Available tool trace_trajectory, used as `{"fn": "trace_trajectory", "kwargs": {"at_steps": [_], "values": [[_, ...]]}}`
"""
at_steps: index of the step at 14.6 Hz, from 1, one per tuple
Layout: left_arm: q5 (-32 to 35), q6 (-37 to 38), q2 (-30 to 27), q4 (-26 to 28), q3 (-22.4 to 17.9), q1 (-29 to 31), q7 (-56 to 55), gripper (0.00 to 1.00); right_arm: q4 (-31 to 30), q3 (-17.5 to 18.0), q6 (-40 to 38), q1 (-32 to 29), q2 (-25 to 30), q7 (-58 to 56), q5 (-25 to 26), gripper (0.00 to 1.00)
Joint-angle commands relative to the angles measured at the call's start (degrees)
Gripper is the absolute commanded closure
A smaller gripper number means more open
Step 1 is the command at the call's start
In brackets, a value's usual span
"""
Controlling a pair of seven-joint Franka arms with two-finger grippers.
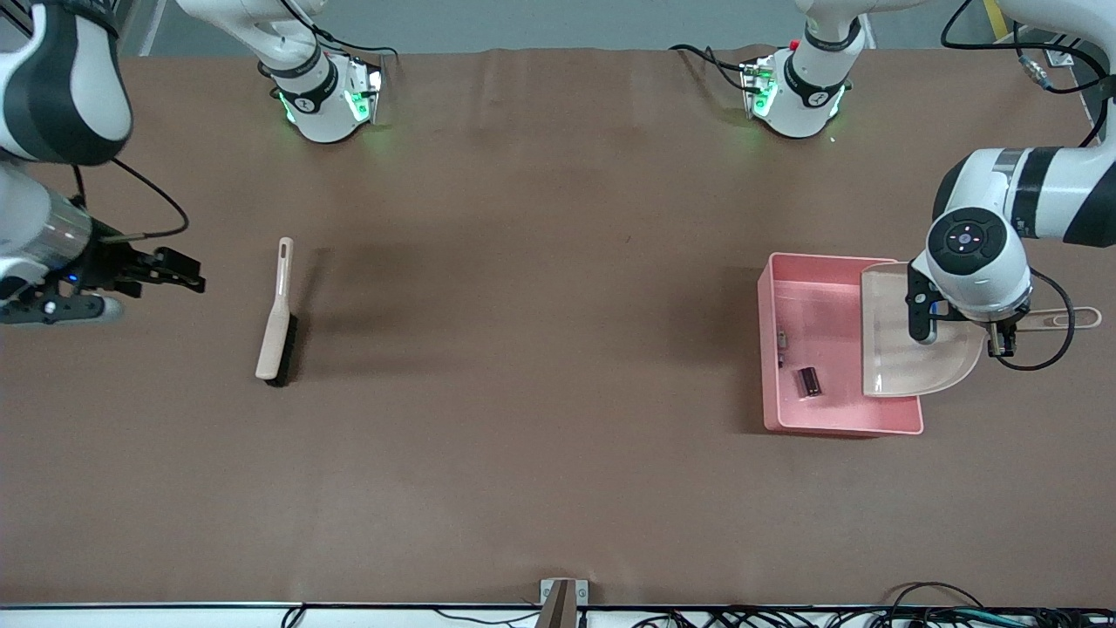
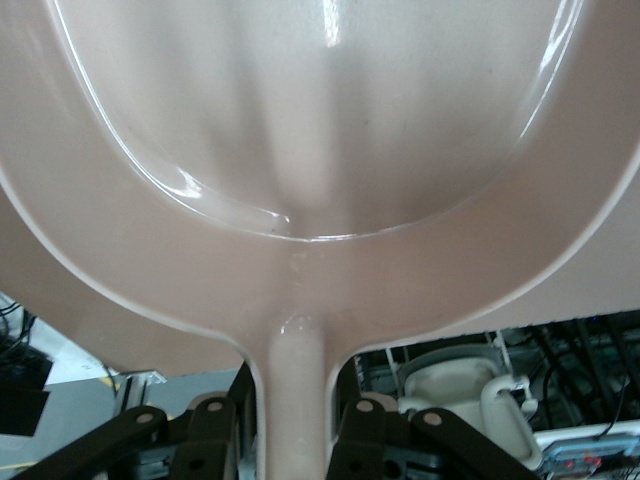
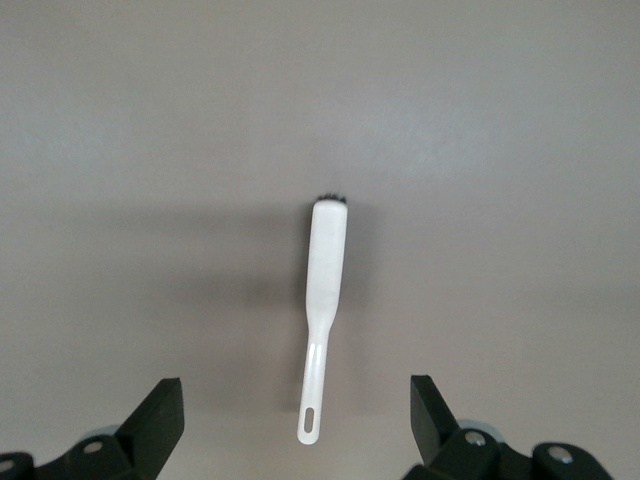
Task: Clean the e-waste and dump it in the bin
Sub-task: 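Tilt the dustpan over the pink bin with the left gripper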
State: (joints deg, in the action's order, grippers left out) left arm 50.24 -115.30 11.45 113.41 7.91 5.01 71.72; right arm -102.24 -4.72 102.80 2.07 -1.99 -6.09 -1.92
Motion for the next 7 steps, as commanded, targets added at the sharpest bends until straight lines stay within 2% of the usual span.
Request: {"fn": "trace_trajectory", "kwargs": {"at_steps": [1, 3, 7], "values": [[2.6, -0.2, -2.2, 0.5, -0.1, -1.9, -0.6, 1.00, 1.2, 0.5, -0.8, -0.8, 2.9, -0.1, 1.5, 0.00], [1.4, -0.1, -2.8, -2.0, 1.0, -2.9, -0.9, 1.00, 3.0, 0.7, -1.9, -0.7, 3.7, -0.2, 1.9, 0.00], [-6.8, 0.0, -2.3, -8.0, 4.6, -5.4, -5.3, 1.00, 7.8, 0.6, -5.9, -0.6, 3.2, -0.2, 2.1, 0.00]]}}
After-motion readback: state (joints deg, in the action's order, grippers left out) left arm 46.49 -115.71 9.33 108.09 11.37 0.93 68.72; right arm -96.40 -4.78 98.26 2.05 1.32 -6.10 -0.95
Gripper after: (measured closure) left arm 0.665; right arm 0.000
